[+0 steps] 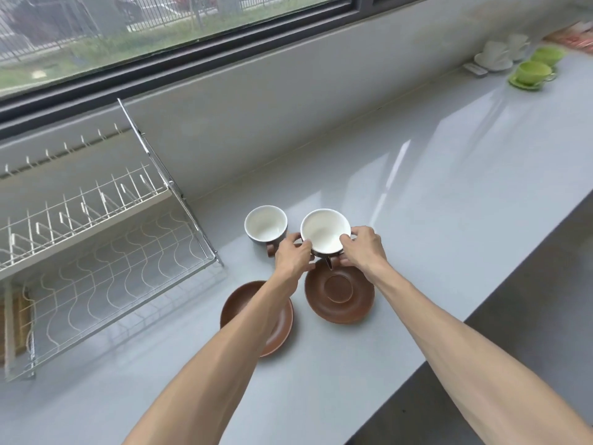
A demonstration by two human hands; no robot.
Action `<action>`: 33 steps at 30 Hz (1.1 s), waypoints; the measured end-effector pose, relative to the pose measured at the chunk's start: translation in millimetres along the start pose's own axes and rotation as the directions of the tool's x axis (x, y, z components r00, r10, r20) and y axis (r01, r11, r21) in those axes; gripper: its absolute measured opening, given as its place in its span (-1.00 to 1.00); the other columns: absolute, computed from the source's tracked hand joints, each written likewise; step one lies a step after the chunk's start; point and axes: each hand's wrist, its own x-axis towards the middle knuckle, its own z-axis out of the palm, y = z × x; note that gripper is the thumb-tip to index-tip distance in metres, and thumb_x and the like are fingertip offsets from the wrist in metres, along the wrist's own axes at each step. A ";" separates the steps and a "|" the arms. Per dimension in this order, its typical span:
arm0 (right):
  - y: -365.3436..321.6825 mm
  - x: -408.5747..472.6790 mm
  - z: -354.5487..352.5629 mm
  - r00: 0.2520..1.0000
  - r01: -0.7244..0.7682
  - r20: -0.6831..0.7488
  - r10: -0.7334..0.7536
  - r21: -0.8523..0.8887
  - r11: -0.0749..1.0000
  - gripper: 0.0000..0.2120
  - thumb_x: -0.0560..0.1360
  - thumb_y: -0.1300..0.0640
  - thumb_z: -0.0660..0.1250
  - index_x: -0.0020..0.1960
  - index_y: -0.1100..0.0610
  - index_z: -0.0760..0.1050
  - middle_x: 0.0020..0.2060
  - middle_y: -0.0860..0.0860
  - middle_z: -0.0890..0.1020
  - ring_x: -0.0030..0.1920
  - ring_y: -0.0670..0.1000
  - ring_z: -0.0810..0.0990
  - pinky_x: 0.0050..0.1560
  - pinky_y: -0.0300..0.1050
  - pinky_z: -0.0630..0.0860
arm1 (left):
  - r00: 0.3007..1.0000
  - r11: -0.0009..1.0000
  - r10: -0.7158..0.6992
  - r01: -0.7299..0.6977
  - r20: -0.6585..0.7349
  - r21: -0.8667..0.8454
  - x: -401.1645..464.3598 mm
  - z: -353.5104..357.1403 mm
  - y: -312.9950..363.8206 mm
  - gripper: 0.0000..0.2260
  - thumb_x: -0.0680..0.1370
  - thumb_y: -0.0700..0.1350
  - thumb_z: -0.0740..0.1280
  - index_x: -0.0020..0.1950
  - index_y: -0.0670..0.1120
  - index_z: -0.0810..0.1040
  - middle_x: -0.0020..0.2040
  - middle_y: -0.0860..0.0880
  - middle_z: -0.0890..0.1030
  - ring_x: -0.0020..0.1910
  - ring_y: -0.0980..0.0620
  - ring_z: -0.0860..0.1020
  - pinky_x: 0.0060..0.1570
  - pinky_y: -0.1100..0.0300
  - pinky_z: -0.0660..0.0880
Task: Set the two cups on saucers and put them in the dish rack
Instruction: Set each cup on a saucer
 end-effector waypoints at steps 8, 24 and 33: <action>42.1 -40.7 -12.4 0.999 -0.044 -0.015 0.044 -0.020 0.999 -0.66 0.49 0.25 0.19 0.13 0.42 0.57 -0.09 0.40 0.70 -0.20 0.30 0.76 -0.04 0.25 0.70 | 0.997 0.998 -0.040 0.036 0.066 0.057 -37.7 8.3 -35.7 -0.66 0.54 -0.25 0.24 0.31 -0.21 0.52 0.16 -0.40 0.60 -0.27 -0.12 0.59 -0.23 0.10 0.58; 82.7 -56.8 -12.7 0.996 -0.091 0.009 0.091 -0.024 0.996 -0.69 0.48 0.26 0.19 0.09 0.36 0.61 -0.09 0.35 0.71 -0.19 0.31 0.76 -0.11 0.23 0.71 | 0.993 0.995 -0.079 0.074 0.087 0.065 -58.6 17.5 -77.5 -0.57 0.58 -0.19 0.22 0.47 -0.14 0.39 0.28 -0.23 0.58 0.08 -0.15 0.65 0.02 0.04 0.65; 82.5 -53.8 -13.6 0.995 -0.092 0.030 0.093 -0.018 0.996 -0.69 0.51 0.25 0.18 0.16 0.20 0.61 -0.04 0.23 0.72 -0.21 0.22 0.77 -0.18 0.05 0.74 | 0.991 0.993 -0.080 0.071 0.109 0.090 -53.1 16.5 -76.2 -0.62 0.57 -0.19 0.22 0.40 -0.13 0.42 0.00 -0.08 0.56 -0.17 -0.04 0.58 -0.08 0.06 0.63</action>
